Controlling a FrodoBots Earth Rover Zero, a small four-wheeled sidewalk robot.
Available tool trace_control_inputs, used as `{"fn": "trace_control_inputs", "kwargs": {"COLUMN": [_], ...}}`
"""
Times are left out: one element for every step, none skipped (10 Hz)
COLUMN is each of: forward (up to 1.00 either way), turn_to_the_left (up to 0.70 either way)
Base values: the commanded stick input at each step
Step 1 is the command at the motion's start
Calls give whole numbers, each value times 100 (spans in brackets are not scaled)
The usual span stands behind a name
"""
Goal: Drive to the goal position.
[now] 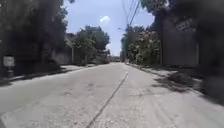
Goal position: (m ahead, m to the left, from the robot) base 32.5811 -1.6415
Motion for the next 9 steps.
{"fn": "trace_control_inputs", "kwargs": {"forward": [100, 100, 100, 100, 100, 100, 100, 100, 100], "turn_to_the_left": [4, 4, 4, 4, 4, 4, 4, 4, 4]}}
